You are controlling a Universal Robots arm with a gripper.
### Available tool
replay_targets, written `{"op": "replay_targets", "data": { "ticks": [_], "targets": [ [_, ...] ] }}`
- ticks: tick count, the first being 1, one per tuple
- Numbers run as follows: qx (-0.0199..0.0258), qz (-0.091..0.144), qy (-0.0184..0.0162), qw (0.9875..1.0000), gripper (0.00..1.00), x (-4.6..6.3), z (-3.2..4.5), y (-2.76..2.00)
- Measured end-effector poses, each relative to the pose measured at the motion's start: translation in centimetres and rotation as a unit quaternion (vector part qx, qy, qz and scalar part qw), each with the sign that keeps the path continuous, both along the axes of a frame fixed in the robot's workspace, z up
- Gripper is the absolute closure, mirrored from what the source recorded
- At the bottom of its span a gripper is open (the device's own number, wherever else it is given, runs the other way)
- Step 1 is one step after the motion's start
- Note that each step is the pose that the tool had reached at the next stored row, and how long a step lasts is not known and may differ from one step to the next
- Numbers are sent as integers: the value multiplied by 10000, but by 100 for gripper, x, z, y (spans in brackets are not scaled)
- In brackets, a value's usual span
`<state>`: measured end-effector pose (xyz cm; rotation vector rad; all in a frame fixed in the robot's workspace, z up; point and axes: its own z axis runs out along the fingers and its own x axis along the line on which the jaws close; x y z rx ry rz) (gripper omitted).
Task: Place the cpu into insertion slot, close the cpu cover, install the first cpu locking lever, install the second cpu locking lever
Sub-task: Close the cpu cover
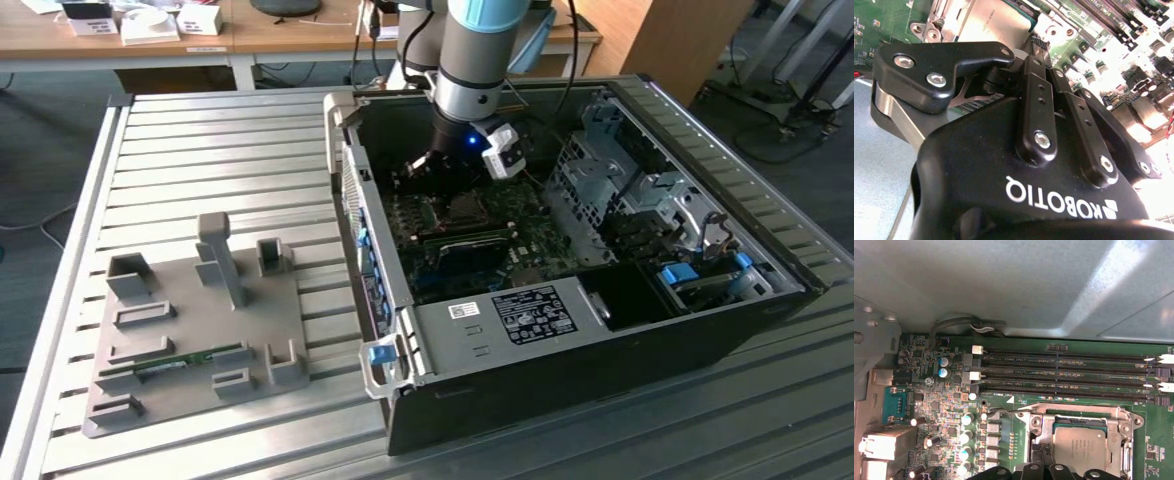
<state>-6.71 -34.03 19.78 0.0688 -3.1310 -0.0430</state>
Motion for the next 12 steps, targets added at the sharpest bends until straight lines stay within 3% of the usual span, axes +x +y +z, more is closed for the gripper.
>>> {"op": "replay_targets", "data": {
  "ticks": [12],
  "targets": [
    [0,0,0,10000,89,0,-4,0]
  ]
}}
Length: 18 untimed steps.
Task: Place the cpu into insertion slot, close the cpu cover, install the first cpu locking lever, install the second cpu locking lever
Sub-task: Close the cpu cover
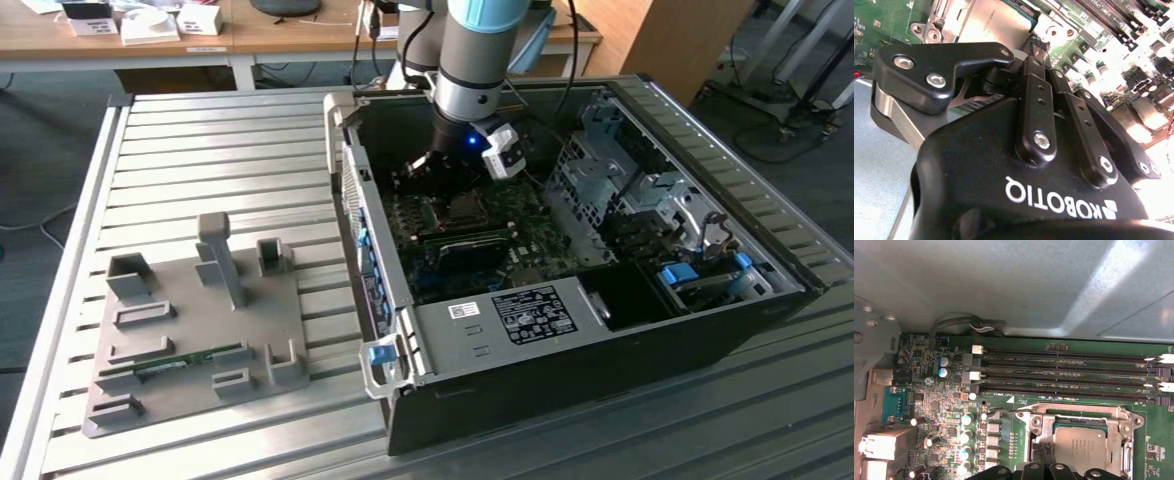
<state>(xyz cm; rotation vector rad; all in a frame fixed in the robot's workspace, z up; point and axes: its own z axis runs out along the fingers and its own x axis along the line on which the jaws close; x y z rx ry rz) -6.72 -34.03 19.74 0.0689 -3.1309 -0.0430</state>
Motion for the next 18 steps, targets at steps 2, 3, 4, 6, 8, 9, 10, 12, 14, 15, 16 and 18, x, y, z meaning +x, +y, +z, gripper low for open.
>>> {"op": "replay_targets", "data": {
  "ticks": [2,3,4,6,8,9,10,12,14,15,16,18],
  "targets": [
    [0,0,0,10000,89,0,0,0],
    [0,0,0,10000,89,0,0,0],
    [0,0,0,10000,89,0,0,0],
    [4,0,-2,10000,89,1,5,1],
    [5,0,-4,10000,89,1,13,2],
    [4,0,-3,10000,89,1,17,2],
    [2,0,-2,10000,89,1,22,1],
    [2,0,-1,10000,89,1,29,1],
    [1,0,-1,10000,89,0,32,1],
    [1,0,-1,10000,89,0,32,0],
    [1,0,-1,10000,89,0,32,0],
    [0,0,0,10000,89,0,36,0]
  ]
}}
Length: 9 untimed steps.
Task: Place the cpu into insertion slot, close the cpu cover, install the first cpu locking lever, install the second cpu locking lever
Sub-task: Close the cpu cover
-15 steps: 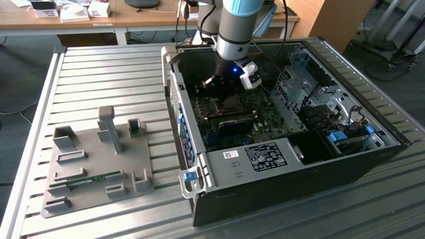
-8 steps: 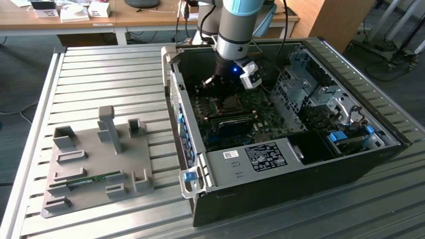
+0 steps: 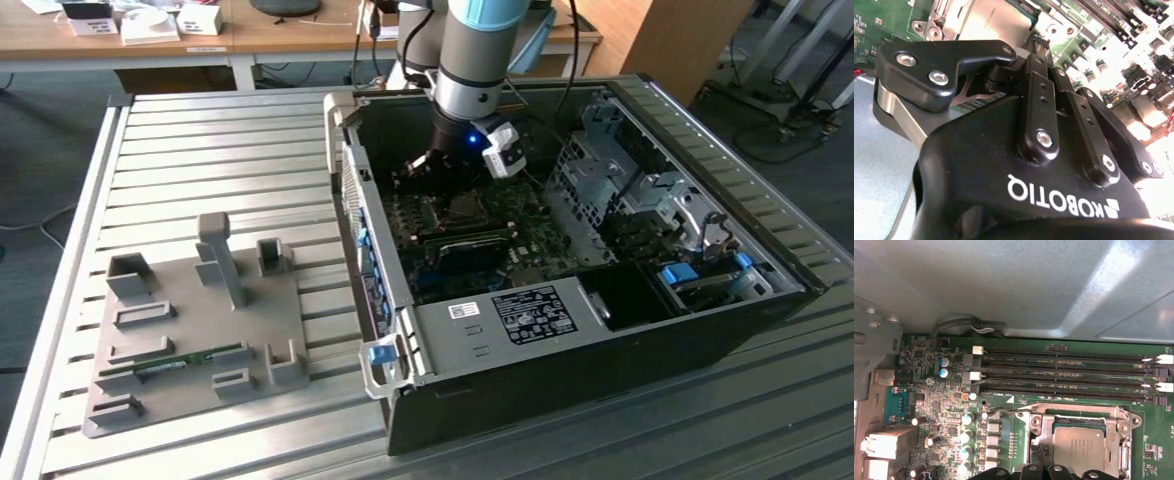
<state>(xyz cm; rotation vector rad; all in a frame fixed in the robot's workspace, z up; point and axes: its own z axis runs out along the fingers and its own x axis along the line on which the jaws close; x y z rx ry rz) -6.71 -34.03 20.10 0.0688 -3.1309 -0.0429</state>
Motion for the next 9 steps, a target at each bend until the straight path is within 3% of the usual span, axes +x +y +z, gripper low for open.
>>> {"op": "replay_targets", "data": {
  "ticks": [9],
  "targets": [
    [1,0,-1,10000,89,20,11,0]
  ]
}}
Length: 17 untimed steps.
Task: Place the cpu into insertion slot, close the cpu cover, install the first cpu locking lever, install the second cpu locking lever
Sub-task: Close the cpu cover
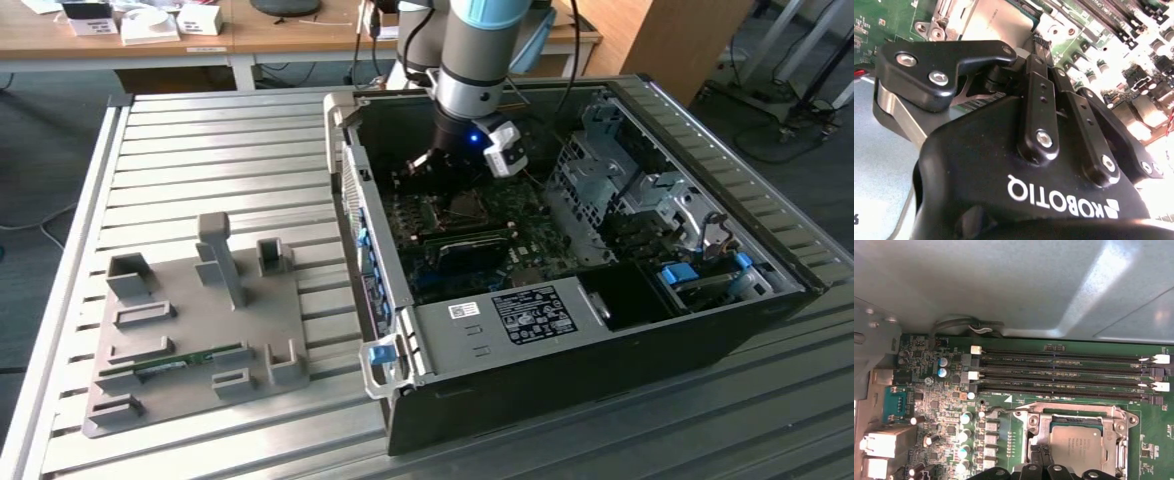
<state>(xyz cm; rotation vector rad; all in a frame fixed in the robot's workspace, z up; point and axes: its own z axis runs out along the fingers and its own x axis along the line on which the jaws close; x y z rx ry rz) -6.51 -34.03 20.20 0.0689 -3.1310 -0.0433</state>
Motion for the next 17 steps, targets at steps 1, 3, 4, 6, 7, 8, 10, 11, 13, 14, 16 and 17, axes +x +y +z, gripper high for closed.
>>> {"op": "replay_targets", "data": {
  "ticks": [1,3,4,6,7,8,10,11,13,14,16,17],
  "targets": [
    [0,0,0,10000,89,1,0,0],
    [0,-1,0,10000,89,2,0,0],
    [0,-1,0,10000,89,2,-2,1],
    [0,0,-1,10000,89,2,-13,1],
    [0,0,0,10000,89,2,-19,0],
    [0,0,0,10000,89,2,-23,0],
    [-2,0,1,10000,89,2,-24,-1],
    [-2,0,1,10000,89,2,-25,0],
    [-1,0,0,10000,89,2,-26,0],
    [0,0,0,10000,89,2,-27,0],
    [-1,0,0,10000,89,2,-29,0],
    [-2,0,1,10000,89,2,-32,0]
  ]
}}
